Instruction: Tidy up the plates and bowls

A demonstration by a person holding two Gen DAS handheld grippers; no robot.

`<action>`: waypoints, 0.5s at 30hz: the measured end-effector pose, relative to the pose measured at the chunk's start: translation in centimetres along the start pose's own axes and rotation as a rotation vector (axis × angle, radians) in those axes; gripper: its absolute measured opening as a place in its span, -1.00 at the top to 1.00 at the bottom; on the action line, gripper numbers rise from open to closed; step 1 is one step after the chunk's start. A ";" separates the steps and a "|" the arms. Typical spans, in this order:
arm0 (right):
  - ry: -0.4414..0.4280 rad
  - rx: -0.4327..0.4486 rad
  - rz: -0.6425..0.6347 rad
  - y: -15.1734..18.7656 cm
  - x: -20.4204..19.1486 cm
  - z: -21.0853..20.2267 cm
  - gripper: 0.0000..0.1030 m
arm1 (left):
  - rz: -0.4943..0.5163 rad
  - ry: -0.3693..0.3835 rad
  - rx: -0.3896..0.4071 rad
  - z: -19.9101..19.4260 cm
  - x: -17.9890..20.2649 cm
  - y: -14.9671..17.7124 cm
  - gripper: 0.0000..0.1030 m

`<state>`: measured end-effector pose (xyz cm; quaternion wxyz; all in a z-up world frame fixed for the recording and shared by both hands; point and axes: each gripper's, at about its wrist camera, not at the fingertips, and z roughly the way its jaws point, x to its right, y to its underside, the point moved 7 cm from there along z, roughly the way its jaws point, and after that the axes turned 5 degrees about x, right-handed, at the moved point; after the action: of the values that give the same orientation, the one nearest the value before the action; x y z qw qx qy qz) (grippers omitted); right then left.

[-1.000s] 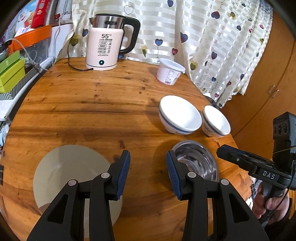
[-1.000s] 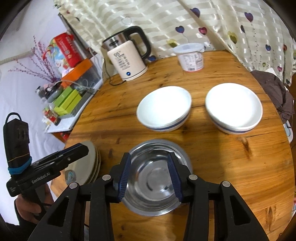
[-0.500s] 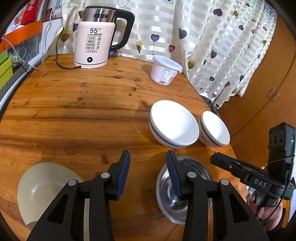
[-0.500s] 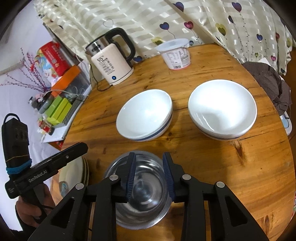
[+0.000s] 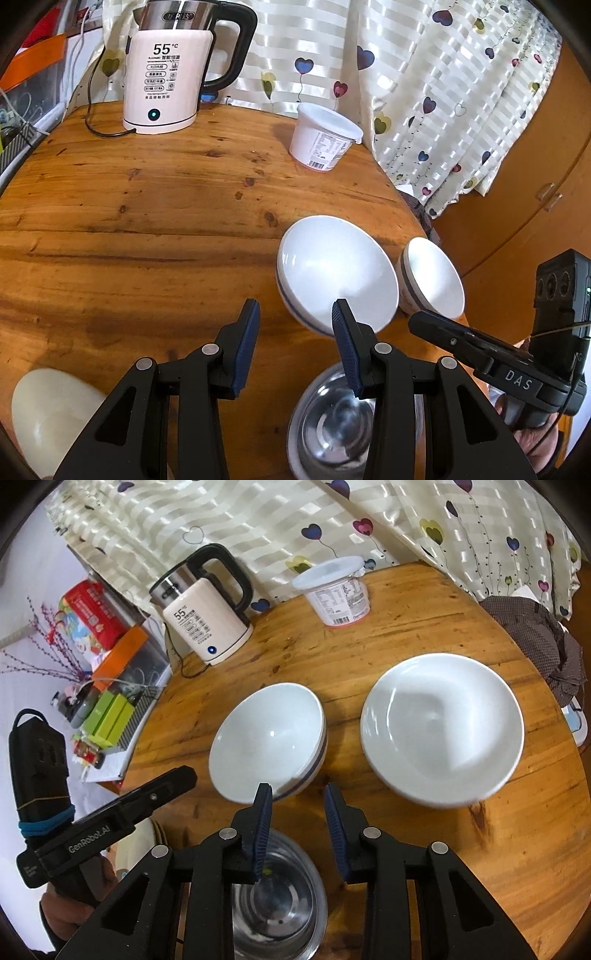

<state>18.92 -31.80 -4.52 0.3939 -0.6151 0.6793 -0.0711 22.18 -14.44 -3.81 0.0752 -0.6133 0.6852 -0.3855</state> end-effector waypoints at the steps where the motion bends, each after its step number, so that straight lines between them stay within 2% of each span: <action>1: 0.000 -0.001 0.000 -0.1 0.0 0.2 0.43 | -0.001 -0.001 0.000 0.2 0.0 -0.1 0.19; 15: 0.006 -0.019 0.011 -1.1 0.4 2.7 0.53 | -0.033 -0.014 -0.031 2.8 -0.9 -0.6 0.19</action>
<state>21.48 -31.35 -5.86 0.3865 -0.6147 0.6846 -0.0643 24.54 -14.81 -5.72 0.0642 -0.6284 0.6804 -0.3715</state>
